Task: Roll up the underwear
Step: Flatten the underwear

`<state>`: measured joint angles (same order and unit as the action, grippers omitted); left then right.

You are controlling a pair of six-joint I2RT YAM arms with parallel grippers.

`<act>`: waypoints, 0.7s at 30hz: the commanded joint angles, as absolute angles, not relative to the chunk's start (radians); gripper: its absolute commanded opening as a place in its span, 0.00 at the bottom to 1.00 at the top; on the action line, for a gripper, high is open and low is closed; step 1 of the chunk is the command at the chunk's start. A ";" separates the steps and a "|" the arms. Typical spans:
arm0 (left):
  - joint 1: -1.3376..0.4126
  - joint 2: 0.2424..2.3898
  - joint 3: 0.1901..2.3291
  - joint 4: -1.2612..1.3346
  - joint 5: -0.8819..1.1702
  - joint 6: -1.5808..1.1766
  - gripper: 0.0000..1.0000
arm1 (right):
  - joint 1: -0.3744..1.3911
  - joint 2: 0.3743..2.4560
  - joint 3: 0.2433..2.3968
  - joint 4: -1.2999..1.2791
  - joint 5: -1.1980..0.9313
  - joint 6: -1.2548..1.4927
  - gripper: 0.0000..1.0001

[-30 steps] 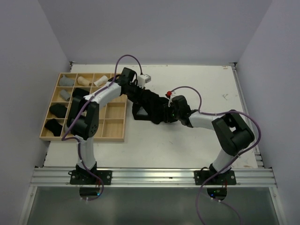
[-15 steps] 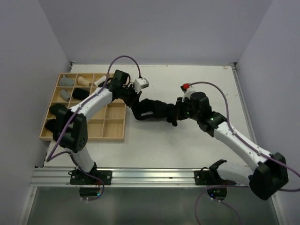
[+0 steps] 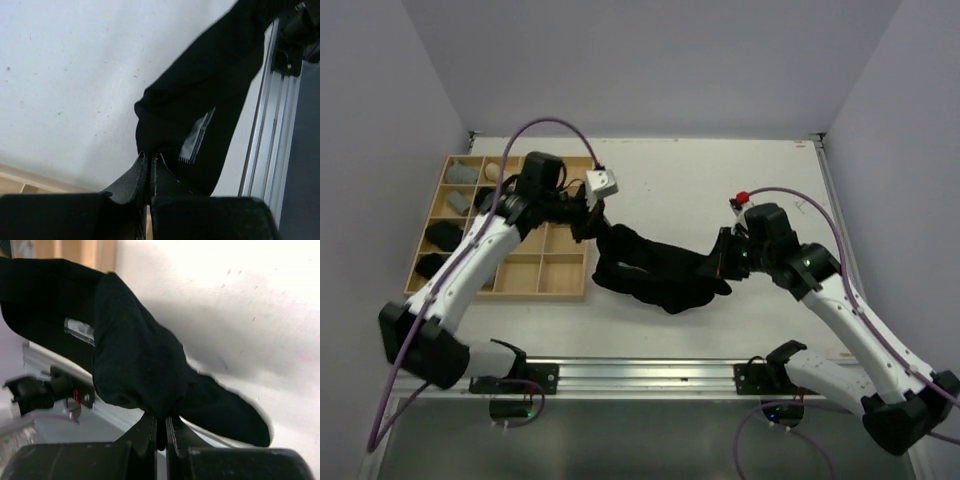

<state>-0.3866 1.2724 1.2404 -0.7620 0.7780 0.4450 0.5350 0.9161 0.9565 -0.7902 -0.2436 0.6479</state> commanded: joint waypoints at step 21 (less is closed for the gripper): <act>-0.325 1.827 1.510 -0.308 0.529 0.153 0.67 | 0.294 1.522 1.187 -0.514 -0.214 0.365 0.28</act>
